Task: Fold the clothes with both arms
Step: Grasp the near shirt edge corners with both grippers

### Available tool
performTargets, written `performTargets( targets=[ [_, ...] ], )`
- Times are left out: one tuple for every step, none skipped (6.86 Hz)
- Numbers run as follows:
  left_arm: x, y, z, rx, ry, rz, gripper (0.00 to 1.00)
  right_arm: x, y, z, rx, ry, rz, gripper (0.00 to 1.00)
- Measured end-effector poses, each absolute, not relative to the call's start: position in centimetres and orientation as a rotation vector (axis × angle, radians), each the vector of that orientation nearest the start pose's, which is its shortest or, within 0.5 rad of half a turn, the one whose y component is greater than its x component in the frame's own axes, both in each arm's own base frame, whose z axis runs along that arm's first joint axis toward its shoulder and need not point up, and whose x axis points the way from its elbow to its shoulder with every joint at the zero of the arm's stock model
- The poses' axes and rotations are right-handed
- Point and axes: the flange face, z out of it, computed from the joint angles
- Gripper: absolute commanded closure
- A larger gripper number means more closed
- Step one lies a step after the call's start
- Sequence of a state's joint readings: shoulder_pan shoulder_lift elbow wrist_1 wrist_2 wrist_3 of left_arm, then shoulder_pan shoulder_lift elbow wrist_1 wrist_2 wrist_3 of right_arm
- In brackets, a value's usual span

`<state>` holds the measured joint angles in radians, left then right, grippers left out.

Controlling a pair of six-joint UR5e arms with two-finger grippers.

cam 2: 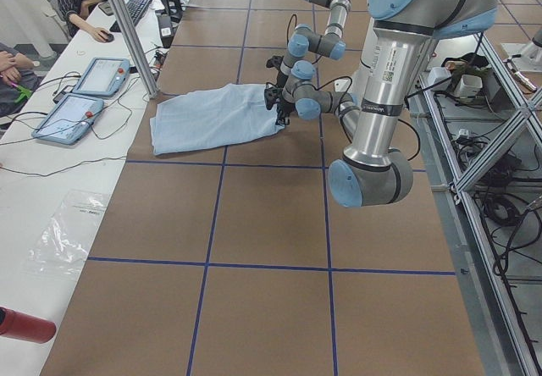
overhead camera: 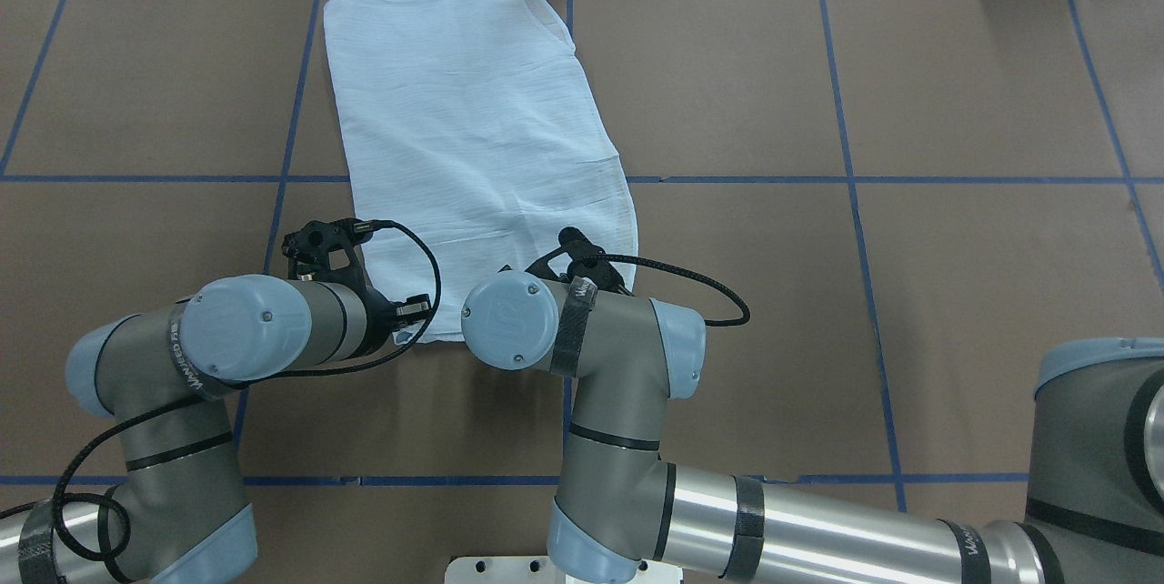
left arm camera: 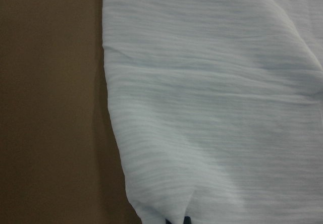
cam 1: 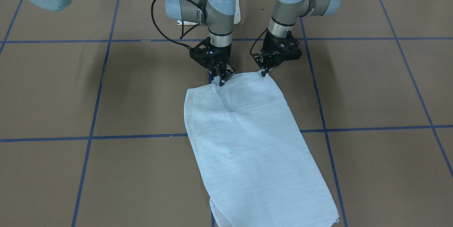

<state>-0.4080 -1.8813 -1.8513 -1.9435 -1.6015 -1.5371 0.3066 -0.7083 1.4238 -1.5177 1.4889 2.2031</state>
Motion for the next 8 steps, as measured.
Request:
performTargets(
  targets=[
    [49.36,-35.53,32.38,0.184,0.951,-0.330,1.00,-68.08,-36.56,18.19,-0.044,-0.807,0.939,0.91],
    [49.36,-35.53,32.38,0.184,0.951,-0.330,1.00,-68.02,-36.71,17.96,-0.037,-0.812,0.947,0.84],
    [49.35,-35.52,32.35,0.185,0.952,-0.330,1.00,-67.95,-36.87,17.88,-0.029,-0.814,0.948,0.82],
    [49.31,-35.51,32.28,0.185,0.953,-0.330,1.00,-67.91,-36.94,17.88,-0.024,-0.815,0.946,0.70],
    [49.27,-35.49,32.19,0.185,0.955,-0.330,1.00,-67.88,-37.01,17.87,-0.018,-0.816,0.947,0.56],
    [49.24,-35.48,32.14,0.186,0.956,-0.330,1.00,-67.83,-37.10,17.86,-0.011,-0.818,0.949,0.51],
    [49.23,-35.47,32.12,0.186,0.956,-0.330,1.00,-67.80,-37.19,17.84,-0.004,-0.820,0.953,0.49],
    [49.20,-35.46,32.11,0.186,0.957,-0.330,1.00,-67.79,-37.29,17.84,0.003,-0.821,0.959,0.48]
  ],
)
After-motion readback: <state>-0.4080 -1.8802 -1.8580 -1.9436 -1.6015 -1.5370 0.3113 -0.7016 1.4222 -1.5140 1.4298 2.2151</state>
